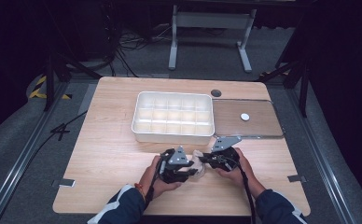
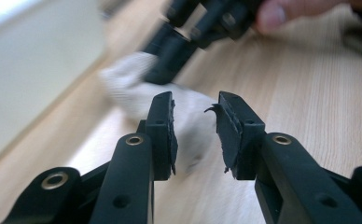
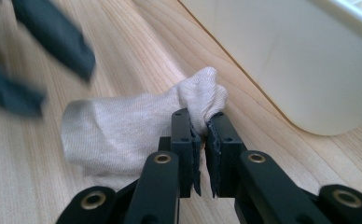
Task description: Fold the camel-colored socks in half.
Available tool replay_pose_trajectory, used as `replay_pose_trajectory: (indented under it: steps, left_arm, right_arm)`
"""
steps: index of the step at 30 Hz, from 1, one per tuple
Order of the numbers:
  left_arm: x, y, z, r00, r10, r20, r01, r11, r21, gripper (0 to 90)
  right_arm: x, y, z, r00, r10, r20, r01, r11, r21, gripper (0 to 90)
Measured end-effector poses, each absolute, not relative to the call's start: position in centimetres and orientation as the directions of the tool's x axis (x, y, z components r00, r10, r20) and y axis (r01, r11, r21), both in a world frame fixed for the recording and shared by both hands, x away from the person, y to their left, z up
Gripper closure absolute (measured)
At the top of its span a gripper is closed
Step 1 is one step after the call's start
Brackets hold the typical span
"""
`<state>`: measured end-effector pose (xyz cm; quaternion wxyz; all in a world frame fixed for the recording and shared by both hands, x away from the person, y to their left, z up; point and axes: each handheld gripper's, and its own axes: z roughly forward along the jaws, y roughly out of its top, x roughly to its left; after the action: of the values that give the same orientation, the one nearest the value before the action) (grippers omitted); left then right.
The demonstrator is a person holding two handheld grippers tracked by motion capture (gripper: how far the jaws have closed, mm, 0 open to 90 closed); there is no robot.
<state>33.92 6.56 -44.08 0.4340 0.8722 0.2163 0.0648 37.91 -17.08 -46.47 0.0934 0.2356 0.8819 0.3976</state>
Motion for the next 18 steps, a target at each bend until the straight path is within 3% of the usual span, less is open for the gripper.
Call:
replay_pose_trajectory:
  steps: [4, 11, 18]
  left_arm:
    - [34.5, 6.7, -44.1, 0.88, 0.463, -0.108, 0.345, -0.465, 0.815, 68.5]
    - [33.6, 4.1, -46.3, 0.915, 0.399, -0.062, 0.297, -0.562, 0.772, 71.3]
    - [33.3, 4.1, -46.9, 0.918, 0.395, -0.048, 0.287, -0.575, 0.766, 76.8]
  right_arm:
    - [37.8, -17.0, -46.4, -0.873, 0.487, 0.002, 0.325, 0.579, 0.748, 82.7]
    - [37.4, -17.0, -46.5, -0.873, 0.487, -0.004, 0.322, 0.582, 0.747, 82.5]
    - [37.4, -17.6, -46.4, -0.869, 0.495, -0.022, 0.322, 0.596, 0.735, 77.8]
